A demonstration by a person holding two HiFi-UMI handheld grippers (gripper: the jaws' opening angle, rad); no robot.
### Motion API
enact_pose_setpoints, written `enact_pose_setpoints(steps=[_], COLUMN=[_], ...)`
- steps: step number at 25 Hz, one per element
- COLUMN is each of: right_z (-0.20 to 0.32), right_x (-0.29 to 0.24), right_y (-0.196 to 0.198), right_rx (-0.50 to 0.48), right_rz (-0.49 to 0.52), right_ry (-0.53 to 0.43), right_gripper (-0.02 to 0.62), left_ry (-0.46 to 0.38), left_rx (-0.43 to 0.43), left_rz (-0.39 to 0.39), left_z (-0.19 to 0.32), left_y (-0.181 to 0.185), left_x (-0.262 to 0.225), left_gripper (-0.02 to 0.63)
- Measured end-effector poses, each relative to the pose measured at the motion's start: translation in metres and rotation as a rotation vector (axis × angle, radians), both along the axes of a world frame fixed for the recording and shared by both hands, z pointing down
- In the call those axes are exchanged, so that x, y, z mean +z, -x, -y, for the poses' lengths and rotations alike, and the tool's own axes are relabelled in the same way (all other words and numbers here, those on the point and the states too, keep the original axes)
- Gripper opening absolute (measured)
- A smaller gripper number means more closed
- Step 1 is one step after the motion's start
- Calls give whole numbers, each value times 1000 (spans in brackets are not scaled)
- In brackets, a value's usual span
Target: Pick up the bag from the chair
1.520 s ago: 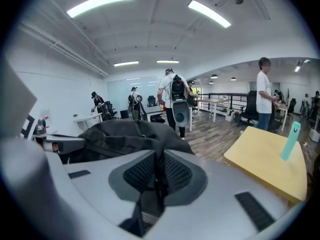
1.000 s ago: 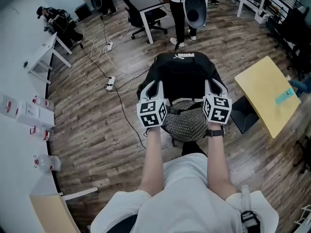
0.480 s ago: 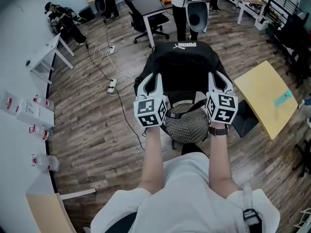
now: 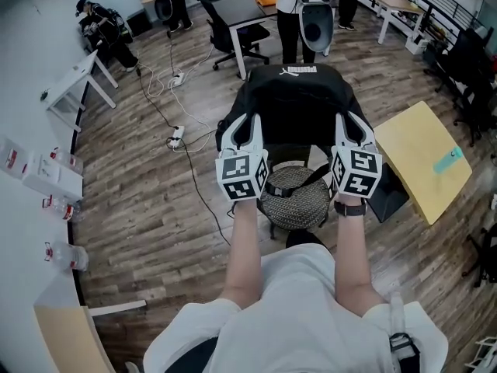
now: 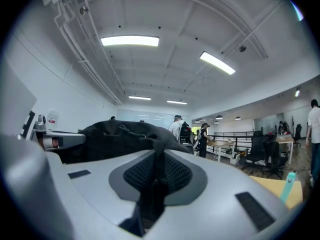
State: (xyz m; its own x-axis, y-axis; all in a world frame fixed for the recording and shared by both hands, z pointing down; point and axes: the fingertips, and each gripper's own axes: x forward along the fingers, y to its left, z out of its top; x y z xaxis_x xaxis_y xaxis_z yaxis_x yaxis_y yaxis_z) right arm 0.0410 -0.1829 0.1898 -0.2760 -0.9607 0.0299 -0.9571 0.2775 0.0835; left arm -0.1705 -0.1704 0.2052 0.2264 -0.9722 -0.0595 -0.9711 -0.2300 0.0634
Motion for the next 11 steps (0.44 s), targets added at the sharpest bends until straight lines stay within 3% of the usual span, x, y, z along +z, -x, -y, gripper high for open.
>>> enact_pose_setpoints(steps=[11], right_z=[0], right_x=[-7], right_y=[-3], right_rx=[-9], right_rz=[-12], right_ry=[-22], right_gripper=[61], left_ry=[-14], left_rx=[8], left_rz=[-12], left_z=[2], left_y=[-2], left_x=[-3], left_gripper=[48])
